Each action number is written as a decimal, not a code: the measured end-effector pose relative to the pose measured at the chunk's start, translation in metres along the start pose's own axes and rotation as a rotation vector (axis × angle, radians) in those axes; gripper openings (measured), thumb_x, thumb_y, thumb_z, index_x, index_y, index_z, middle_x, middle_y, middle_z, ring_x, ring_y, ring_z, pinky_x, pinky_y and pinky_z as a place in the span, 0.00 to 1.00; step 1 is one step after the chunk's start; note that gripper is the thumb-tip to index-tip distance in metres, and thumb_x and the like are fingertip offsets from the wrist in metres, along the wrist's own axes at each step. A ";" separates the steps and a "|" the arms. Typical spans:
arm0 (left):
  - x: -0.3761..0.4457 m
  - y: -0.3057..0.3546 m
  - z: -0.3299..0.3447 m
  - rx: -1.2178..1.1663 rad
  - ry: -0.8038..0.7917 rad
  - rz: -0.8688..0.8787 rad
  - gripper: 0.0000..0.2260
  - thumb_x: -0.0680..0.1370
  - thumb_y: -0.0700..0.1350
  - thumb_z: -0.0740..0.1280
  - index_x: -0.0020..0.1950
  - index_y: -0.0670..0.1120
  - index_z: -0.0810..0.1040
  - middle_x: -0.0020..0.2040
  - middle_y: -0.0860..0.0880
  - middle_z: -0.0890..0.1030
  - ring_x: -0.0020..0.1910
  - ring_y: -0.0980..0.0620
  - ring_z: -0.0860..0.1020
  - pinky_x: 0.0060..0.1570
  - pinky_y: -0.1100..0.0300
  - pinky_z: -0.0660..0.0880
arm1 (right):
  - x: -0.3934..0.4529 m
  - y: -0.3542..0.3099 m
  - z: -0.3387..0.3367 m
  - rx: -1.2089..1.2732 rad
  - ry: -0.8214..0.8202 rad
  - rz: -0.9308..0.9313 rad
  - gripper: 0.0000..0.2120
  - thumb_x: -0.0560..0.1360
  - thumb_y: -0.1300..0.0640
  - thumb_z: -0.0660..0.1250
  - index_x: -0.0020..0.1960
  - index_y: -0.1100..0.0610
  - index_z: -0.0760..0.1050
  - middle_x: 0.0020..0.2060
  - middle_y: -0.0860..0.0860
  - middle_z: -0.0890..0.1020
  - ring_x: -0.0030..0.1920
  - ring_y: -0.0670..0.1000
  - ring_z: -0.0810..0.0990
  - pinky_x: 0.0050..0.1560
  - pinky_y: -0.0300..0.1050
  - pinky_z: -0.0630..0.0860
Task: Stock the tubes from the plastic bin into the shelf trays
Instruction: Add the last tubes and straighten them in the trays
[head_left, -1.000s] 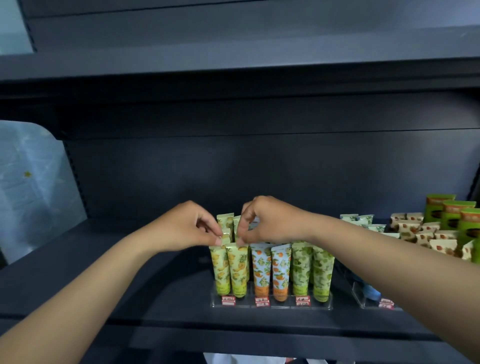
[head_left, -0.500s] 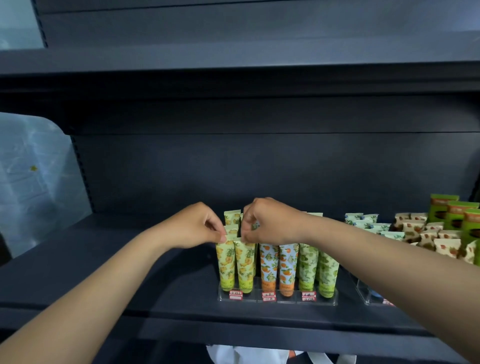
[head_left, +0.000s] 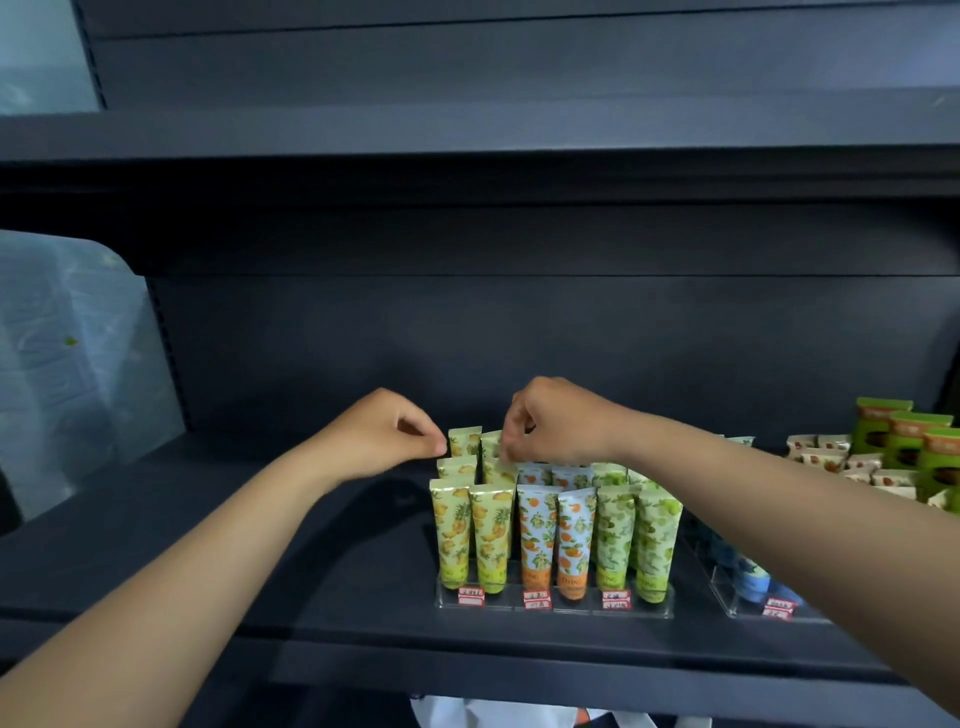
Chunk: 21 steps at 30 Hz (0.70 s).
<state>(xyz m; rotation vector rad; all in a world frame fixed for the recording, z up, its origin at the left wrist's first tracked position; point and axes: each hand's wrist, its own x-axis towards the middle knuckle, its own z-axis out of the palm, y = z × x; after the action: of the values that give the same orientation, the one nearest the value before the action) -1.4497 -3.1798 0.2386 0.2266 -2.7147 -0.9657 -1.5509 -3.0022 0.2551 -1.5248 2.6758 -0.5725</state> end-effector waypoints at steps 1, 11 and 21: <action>0.002 0.000 0.001 0.028 -0.009 -0.001 0.04 0.73 0.45 0.72 0.41 0.54 0.84 0.42 0.60 0.82 0.45 0.64 0.78 0.48 0.68 0.71 | 0.001 0.001 0.002 -0.014 -0.010 0.007 0.06 0.73 0.58 0.69 0.44 0.59 0.84 0.42 0.44 0.82 0.43 0.40 0.78 0.46 0.37 0.75; 0.013 0.003 0.017 0.071 -0.082 -0.015 0.03 0.73 0.41 0.72 0.40 0.49 0.84 0.35 0.60 0.81 0.37 0.63 0.77 0.39 0.71 0.69 | 0.011 -0.004 0.014 -0.092 -0.062 0.017 0.05 0.73 0.56 0.70 0.44 0.58 0.81 0.47 0.52 0.83 0.48 0.50 0.80 0.49 0.43 0.77; 0.013 0.000 0.014 0.033 -0.099 -0.016 0.03 0.73 0.41 0.72 0.41 0.49 0.84 0.34 0.60 0.81 0.35 0.65 0.77 0.37 0.74 0.69 | 0.011 0.001 0.017 -0.039 -0.034 0.027 0.06 0.73 0.56 0.70 0.45 0.59 0.82 0.47 0.50 0.83 0.49 0.47 0.80 0.47 0.40 0.74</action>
<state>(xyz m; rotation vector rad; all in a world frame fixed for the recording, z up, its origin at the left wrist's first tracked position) -1.4660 -3.1742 0.2301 0.2120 -2.8241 -0.9615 -1.5547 -3.0164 0.2412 -1.4904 2.6936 -0.4922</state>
